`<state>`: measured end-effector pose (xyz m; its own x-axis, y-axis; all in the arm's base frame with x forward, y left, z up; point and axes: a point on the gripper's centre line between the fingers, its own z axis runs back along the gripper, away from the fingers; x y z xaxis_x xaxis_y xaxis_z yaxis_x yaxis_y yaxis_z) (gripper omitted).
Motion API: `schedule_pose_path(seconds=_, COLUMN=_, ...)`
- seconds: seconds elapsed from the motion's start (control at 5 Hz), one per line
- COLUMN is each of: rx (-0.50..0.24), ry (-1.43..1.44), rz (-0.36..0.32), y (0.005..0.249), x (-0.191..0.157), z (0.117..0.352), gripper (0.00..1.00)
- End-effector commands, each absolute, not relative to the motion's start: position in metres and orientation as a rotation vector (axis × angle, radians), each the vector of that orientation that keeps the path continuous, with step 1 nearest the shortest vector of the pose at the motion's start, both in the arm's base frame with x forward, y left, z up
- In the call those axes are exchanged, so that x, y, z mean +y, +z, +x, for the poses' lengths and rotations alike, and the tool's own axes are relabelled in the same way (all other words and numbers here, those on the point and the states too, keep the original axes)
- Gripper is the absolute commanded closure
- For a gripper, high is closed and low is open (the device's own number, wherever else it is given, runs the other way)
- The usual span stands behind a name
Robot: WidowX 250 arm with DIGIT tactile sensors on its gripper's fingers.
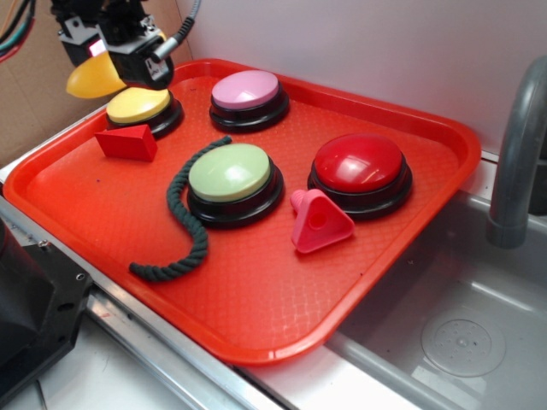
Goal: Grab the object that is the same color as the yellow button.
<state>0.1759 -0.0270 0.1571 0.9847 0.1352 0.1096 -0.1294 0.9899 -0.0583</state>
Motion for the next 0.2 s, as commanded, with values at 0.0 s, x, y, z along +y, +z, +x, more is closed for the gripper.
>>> schedule_pose_path(seconds=0.0, rx=-0.184, ry=0.249, rz=-0.049, y=0.1679, x=-0.0175, z=0.1673, gripper=1.00)
